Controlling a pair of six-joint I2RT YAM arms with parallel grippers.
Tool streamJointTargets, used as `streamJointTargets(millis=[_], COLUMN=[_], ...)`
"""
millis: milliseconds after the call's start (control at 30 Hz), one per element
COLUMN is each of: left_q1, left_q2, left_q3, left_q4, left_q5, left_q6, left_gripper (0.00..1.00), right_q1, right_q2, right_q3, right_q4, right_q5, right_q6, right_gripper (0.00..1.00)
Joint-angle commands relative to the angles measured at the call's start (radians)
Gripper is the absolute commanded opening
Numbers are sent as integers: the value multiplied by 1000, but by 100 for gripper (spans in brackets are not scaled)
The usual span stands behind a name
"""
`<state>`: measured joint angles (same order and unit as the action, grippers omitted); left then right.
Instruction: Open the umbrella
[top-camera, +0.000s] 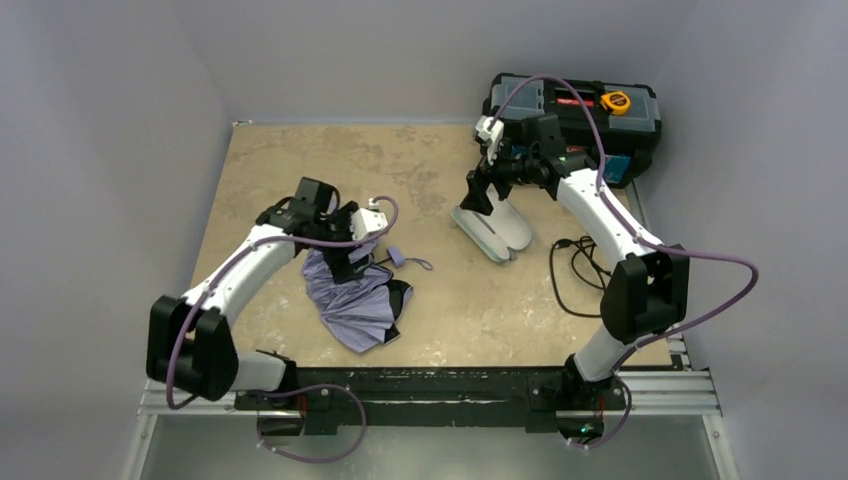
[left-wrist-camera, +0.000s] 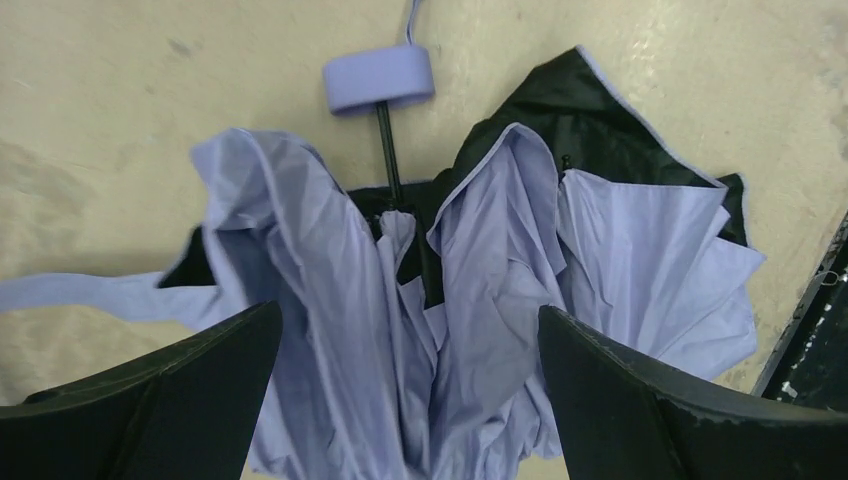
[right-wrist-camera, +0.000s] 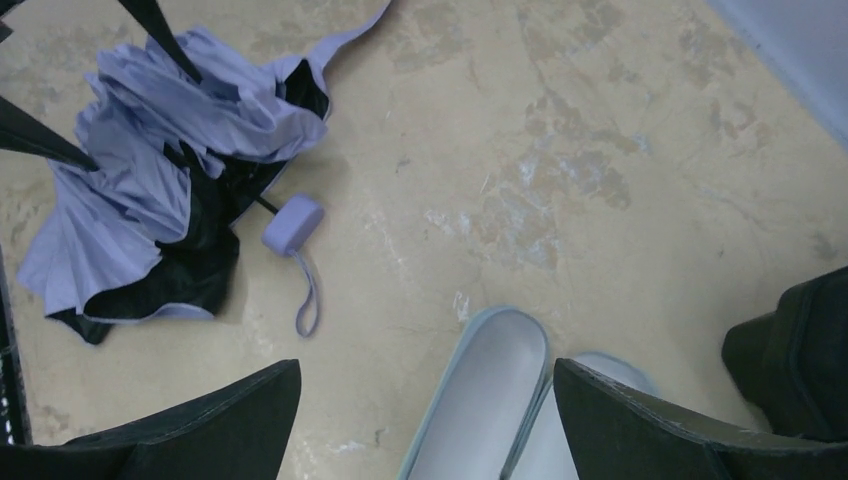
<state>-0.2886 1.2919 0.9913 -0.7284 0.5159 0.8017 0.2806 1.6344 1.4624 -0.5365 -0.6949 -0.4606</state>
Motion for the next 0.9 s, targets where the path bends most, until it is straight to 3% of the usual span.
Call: streamJointTargets(millis=[0, 200, 267, 400, 433, 500, 633, 767, 867], left_q1=[-89, -162, -190, -200, -201, -196, -191, -128, -50], left_q2=[126, 248, 270, 321, 327, 327, 308, 214, 104], left_q3=[20, -24, -38, -33, -27, -20, -17, 124, 215], left_q4=[-23, -11, 35, 33, 28, 23, 5, -71, -3], left_q5=[-198, -351, -475, -526, -521, -479, -406, -169, 67], left_q6=[-115, -173, -144, -67, -44, -5, 10, -152, -384], left_gripper=[100, 100, 100, 97, 93, 50, 0, 0, 0], right_q1=[-2, -1, -1, -2, -2, -2, -3, -5, -7], right_q2=[-7, -6, 5, 35, 41, 53, 70, 8, -76], right_q3=[27, 22, 29, 60, 66, 76, 98, 38, -33], right_q4=[-134, -127, -134, -165, -167, -167, -168, -37, 156], right_q5=[-36, -5, 3, 17, 21, 22, 9, -22, -33], right_q6=[-117, -122, -126, -147, -150, -152, -107, 55, 311], right_gripper=[99, 99, 99, 99, 99, 99, 99, 99, 99])
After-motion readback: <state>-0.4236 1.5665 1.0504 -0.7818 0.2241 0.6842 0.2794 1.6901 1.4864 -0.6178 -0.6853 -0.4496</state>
